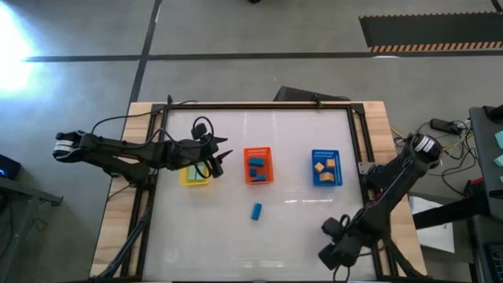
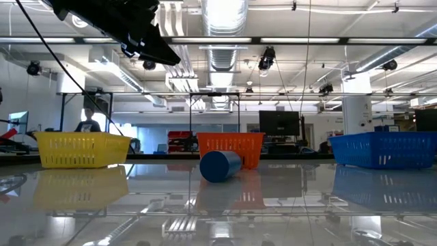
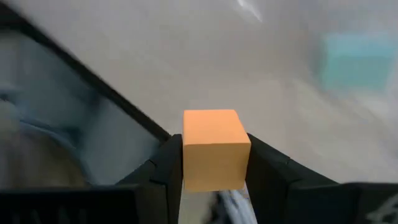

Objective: Sort & place blocks by color
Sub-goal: Put the yellow block into the blue bin

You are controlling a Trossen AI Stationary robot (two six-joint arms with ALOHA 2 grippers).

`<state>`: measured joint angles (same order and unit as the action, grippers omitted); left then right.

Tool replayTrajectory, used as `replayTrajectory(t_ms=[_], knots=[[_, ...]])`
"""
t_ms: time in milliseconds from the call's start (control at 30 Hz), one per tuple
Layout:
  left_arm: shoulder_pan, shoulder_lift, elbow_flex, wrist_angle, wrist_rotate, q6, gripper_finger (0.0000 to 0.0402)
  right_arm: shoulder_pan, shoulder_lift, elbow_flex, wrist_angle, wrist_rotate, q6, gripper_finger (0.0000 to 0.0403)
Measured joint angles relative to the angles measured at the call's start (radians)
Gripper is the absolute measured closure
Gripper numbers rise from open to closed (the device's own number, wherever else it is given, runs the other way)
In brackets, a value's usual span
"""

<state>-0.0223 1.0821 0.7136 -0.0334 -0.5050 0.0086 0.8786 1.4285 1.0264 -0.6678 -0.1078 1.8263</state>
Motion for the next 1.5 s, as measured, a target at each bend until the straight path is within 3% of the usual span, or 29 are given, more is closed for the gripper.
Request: replayTrajectory(t_ms=[200, 333, 500, 767, 900, 1267, 1500], knots=[[0.0, 0.0, 0.0, 0.0, 0.0, -0.001, 0.0214, -0.054, -0.11, 0.0, -0.024, 0.375, -0.069, 0.0282], [0.0, 0.0, 0.0, 0.0, 0.0, -0.001, 0.0214, -0.151, -0.163, 0.0, -0.039, 0.517, -0.204, 0.0282], [0.0, 0.0, -0.001, -0.001, 0.0, -0.001, 0.0214, -0.328, -0.206, 0.0, -0.165, 0.539, -0.368, 0.0273], [0.0, 0.0, -0.001, -0.002, 0.0, 0.002, 0.0214, -0.644, -0.2, -0.001, -0.539, 0.56, -0.438, 0.0278], [0.0, 0.0, -0.001, -0.002, 0.0, 0.002, 0.0214, -0.743, -0.195, -0.041, -0.559, 0.562, -0.509, 0.0277], [0.0, 0.0, -0.001, -0.002, 0.0, 0.004, 0.0214, -0.803, -0.195, -0.13, -0.49, 0.563, -0.555, 0.0271], [0.0, 0.0, -0.001, -0.002, 0.0, 0.005, 0.0214, -0.803, -0.195, -0.149, -0.477, 0.581, -0.548, 0.0224]])
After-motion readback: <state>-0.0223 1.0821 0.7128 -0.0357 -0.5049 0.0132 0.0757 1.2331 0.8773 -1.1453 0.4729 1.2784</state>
